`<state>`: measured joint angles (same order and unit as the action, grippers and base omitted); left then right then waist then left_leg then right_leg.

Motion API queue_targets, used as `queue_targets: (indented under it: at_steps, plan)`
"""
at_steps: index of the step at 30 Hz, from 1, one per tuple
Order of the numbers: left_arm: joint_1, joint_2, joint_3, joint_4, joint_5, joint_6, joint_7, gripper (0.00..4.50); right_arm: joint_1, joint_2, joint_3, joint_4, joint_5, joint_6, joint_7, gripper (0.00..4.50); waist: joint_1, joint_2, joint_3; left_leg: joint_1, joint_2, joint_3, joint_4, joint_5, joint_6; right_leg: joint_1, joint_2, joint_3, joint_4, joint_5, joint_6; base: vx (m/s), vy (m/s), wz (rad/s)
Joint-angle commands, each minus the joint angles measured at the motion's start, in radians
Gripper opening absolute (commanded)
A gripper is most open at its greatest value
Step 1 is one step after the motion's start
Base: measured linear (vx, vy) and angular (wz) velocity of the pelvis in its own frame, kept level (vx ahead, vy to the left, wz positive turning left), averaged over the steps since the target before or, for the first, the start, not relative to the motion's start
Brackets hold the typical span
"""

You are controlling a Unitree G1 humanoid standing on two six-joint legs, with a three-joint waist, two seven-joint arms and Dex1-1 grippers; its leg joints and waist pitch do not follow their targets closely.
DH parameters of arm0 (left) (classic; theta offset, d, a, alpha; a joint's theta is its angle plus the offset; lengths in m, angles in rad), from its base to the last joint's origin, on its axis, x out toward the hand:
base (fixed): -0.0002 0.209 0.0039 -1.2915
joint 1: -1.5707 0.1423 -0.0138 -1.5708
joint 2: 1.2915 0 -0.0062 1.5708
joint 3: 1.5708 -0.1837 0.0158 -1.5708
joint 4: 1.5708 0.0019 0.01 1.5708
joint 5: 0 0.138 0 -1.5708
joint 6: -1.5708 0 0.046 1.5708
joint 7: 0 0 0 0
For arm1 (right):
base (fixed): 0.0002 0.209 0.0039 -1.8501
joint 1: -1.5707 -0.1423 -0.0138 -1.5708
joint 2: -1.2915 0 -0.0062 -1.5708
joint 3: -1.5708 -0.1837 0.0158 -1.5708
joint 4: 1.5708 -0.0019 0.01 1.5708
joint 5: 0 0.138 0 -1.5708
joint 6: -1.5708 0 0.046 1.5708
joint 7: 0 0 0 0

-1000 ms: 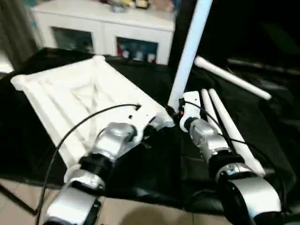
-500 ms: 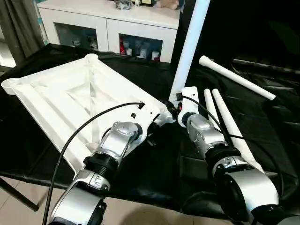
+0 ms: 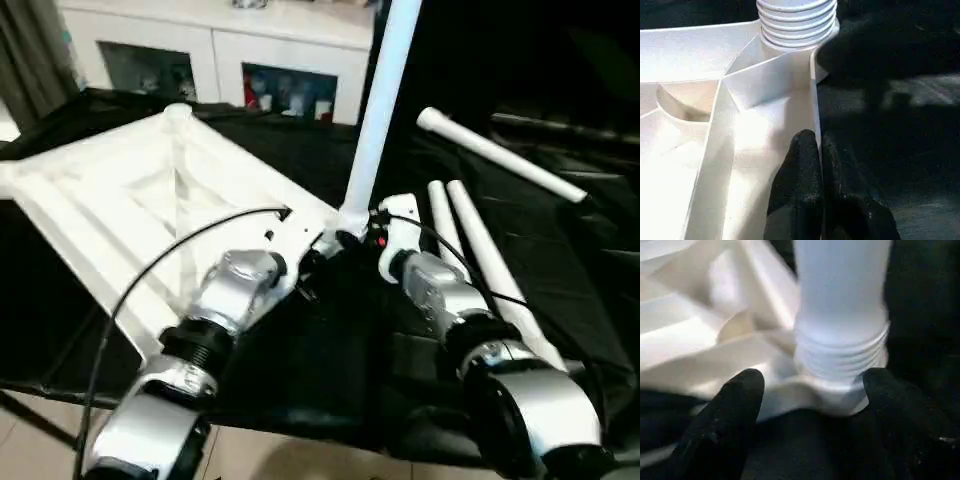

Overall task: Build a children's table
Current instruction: Rotate leg to tighten

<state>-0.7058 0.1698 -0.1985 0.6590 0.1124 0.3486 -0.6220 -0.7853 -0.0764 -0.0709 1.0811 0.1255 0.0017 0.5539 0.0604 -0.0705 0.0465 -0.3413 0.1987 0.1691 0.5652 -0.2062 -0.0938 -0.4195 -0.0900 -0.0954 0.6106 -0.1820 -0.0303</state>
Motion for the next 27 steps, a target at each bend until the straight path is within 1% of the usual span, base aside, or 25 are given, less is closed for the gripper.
queue_targets:
  at_steps: [1,2,3,4,5,6,7,8,9,10,11,12,13,14,15,16,17,18,19,20,21,23,24,25,27]
  plan:
    - [0.007,0.031,-0.007,-0.009,-0.014,-0.051,-0.059,0.00,0.025,-0.056,0.023,-0.087,0.007,0.020,0.101,3.43,0.008,0.001,-0.067,-0.013,0.030,0.000,-0.046,-0.008,0.126,0.072,-0.060,0.058,-0.056,-0.055,-0.218,0.066,-0.012,0.04]
    - [0.009,0.042,-0.012,-0.012,-0.015,-0.059,-0.084,0.00,0.037,-0.073,0.034,-0.109,0.003,0.023,0.130,3.43,0.009,0.004,-0.069,-0.013,0.030,0.002,-0.040,0.057,0.154,0.072,-0.057,0.057,-0.044,0.062,-0.252,0.066,-0.004,0.01]
    - [0.017,0.067,-0.026,-0.024,-0.025,-0.098,-0.153,0.00,0.056,-0.101,0.049,-0.145,0.000,0.027,0.180,3.43,0.009,0.005,-0.071,-0.011,0.027,0.007,-0.034,0.080,0.179,0.069,-0.054,0.056,-0.038,0.133,-0.275,0.059,0.001,0.03]
    - [0.019,0.073,-0.028,-0.027,-0.028,-0.101,-0.171,0.00,0.059,-0.109,0.053,-0.153,-0.001,0.028,0.191,3.43,0.008,0.002,-0.073,-0.013,0.023,0.008,-0.030,0.095,0.203,0.074,-0.053,0.057,-0.033,0.179,-0.291,0.059,0.001,0.03]
    - [0.035,0.111,-0.047,-0.046,-0.051,-0.153,-0.283,0.00,0.072,-0.143,0.067,-0.186,-0.009,0.024,0.238,3.43,0.009,0.001,-0.073,-0.017,0.022,0.007,-0.029,0.102,0.217,0.075,-0.053,0.056,-0.031,0.204,-0.302,0.000,0.000,0.00]
    - [0.035,0.111,-0.047,-0.046,-0.051,-0.153,-0.283,0.00,0.072,-0.143,0.067,-0.186,-0.009,0.024,0.238,3.43,0.010,0.001,-0.076,-0.018,0.022,0.007,-0.028,0.105,0.220,0.077,-0.055,0.056,-0.028,0.210,-0.305,0.000,0.000,0.00]
    - [0.045,0.134,-0.056,-0.063,-0.064,-0.162,-0.341,0.00,0.078,-0.160,0.073,-0.208,-0.015,0.021,0.256,3.43,0.009,0.002,-0.073,-0.017,0.025,0.008,-0.029,0.100,0.222,0.074,-0.055,0.056,-0.029,0.205,-0.308,0.000,0.000,0.00]
    - [0.052,0.150,-0.063,-0.074,-0.072,-0.184,-0.384,0.00,0.080,-0.170,0.076,-0.221,-0.020,0.022,0.264,3.43,0.008,0.004,-0.070,-0.017,0.027,0.009,-0.030,0.076,0.217,0.071,-0.055,0.055,-0.034,0.168,-0.309,0.000,0.000,0.00]
    - [0.060,0.166,-0.069,-0.086,-0.086,-0.212,-0.437,0.00,0.087,-0.181,0.079,-0.248,-0.018,0.031,0.283,3.43,0.008,0.006,-0.069,-0.015,0.029,0.009,-0.032,0.058,0.209,0.070,-0.056,0.055,-0.036,0.138,-0.308,0.000,0.000,0.00]
    - [0.067,0.181,-0.074,-0.099,-0.099,-0.230,-0.486,0.00,0.094,-0.193,0.084,-0.277,-0.015,0.043,0.310,3.43,0.008,0.008,-0.065,-0.011,0.033,0.010,-0.036,0.004,0.181,0.068,-0.054,0.056,-0.042,0.067,-0.299,0.000,0.000,0.00]
    - [0.077,0.203,-0.079,-0.120,-0.116,-0.236,-0.547,0.00,0.109,-0.212,0.102,-0.318,-0.005,0.061,0.371,3.43,0.009,0.011,-0.063,-0.011,0.034,0.010,-0.038,-0.013,0.169,0.068,-0.054,0.056,-0.044,0.048,-0.294,0.000,0.000,0.00]
    - [0.078,0.204,-0.079,-0.121,-0.116,-0.237,-0.550,0.00,0.110,-0.213,0.102,-0.320,-0.005,0.062,0.375,3.43,0.009,0.012,-0.062,-0.012,0.037,0.008,-0.041,-0.037,0.148,0.071,-0.056,0.057,-0.045,0.018,-0.281,0.000,0.000,0.00]
    - [0.084,0.220,-0.081,-0.136,-0.131,-0.233,-0.597,0.00,0.132,-0.234,0.130,-0.366,0.006,0.083,0.451,3.43,0.010,0.012,-0.060,-0.010,0.038,0.009,-0.042,-0.058,0.130,0.071,-0.053,0.056,-0.048,0.001,-0.276,0.000,0.000,0.00]
    - [0.083,0.222,-0.081,-0.135,-0.134,-0.235,-0.606,0.00,0.136,-0.238,0.135,-0.375,0.008,0.089,0.466,3.43,0.012,0.013,-0.060,-0.010,0.039,0.011,-0.042,-0.064,0.122,0.069,-0.052,0.057,-0.047,-0.003,-0.274,0.000,0.000,0.00]
    - [0.082,0.226,-0.081,-0.135,-0.140,-0.244,-0.620,0.00,0.155,-0.251,0.159,-0.406,0.014,0.101,0.520,3.43,0.013,0.013,-0.059,-0.011,0.040,0.012,-0.042,-0.074,0.110,0.069,-0.051,0.057,-0.047,-0.011,-0.270,0.000,0.000,0.00]
    - [0.081,0.228,-0.082,-0.135,-0.144,-0.251,-0.631,0.00,0.168,-0.260,0.176,-0.427,0.019,0.109,0.558,3.43,0.018,0.014,-0.059,-0.011,0.040,0.012,-0.042,-0.085,0.099,0.070,-0.052,0.057,-0.049,-0.026,-0.262,0.000,0.000,0.00]
    - [0.080,0.230,-0.081,-0.133,-0.144,-0.253,-0.632,0.00,0.175,-0.263,0.183,-0.436,0.019,0.111,0.572,3.43,0.020,0.014,-0.059,-0.011,0.041,0.012,-0.042,-0.089,0.096,0.070,-0.051,0.057,-0.047,-0.028,-0.259,0.000,0.000,0.00]
    - [0.077,0.233,-0.080,-0.129,-0.142,-0.260,-0.637,0.00,0.194,-0.272,0.207,-0.463,0.018,0.117,0.611,3.43,0.025,0.013,-0.058,-0.012,0.040,0.012,-0.041,-0.095,0.091,0.069,-0.052,0.057,-0.049,-0.038,-0.252,0.000,0.000,0.00]
    - [0.074,0.233,-0.079,-0.124,-0.139,-0.259,-0.637,0.00,0.198,-0.271,0.214,-0.462,0.008,0.107,0.608,3.43,0.028,0.013,-0.060,-0.011,0.040,0.013,-0.041,-0.097,0.089,0.069,-0.054,0.058,-0.049,-0.041,-0.247,0.000,0.000,0.00]
    - [0.072,0.233,-0.078,-0.120,-0.139,-0.260,-0.639,0.00,0.201,-0.270,0.217,-0.466,0.002,0.103,0.606,3.43,0.033,0.014,-0.059,-0.007,0.041,0.014,-0.042,-0.097,0.082,0.064,-0.056,0.059,-0.050,-0.047,-0.245,0.000,0.000,0.00]
    - [0.071,0.232,-0.077,-0.117,-0.139,-0.265,-0.642,0.00,0.200,-0.265,0.217,-0.460,-0.004,0.095,0.600,3.43,0.036,0.013,-0.061,-0.006,0.039,0.015,-0.041,-0.100,0.076,0.063,-0.054,0.059,-0.050,-0.047,-0.249,0.000,0.000,0.00]
    - [0.072,0.233,-0.075,-0.118,-0.141,-0.266,-0.650,0.00,0.201,-0.258,0.215,-0.459,-0.013,0.088,0.584,3.43,0.036,0.012,-0.061,-0.010,0.038,0.014,-0.042,-0.100,0.067,0.065,-0.054,0.060,-0.049,-0.047,-0.246,0.000,0.000,0.00]
    - [0.074,0.233,-0.076,-0.121,-0.142,-0.266,-0.651,0.00,0.198,-0.252,0.214,-0.452,-0.016,0.083,0.576,3.43,0.036,0.016,-0.061,-0.011,0.037,0.012,-0.042,-0.100,0.060,0.065,-0.055,0.059,-0.048,-0.050,-0.241,0.000,0.000,0.00]
    - [0.077,0.232,-0.075,-0.126,-0.143,-0.264,-0.655,0.00,0.194,-0.246,0.211,-0.445,-0.021,0.077,0.562,3.43,0.035,0.014,-0.061,-0.012,0.036,0.012,-0.041,-0.099,0.059,0.066,-0.054,0.060,-0.048,-0.049,-0.238,0.000,0.000,0.00]
    - [0.082,0.232,-0.075,-0.131,-0.143,-0.262,-0.660,0.00,0.188,-0.236,0.207,-0.440,-0.021,0.076,0.542,3.43,0.033,0.013,-0.062,-0.014,0.034,0.011,-0.041,-0.094,0.052,0.067,-0.055,0.060,-0.047,-0.049,-0.231,0.000,0.000,0.00]
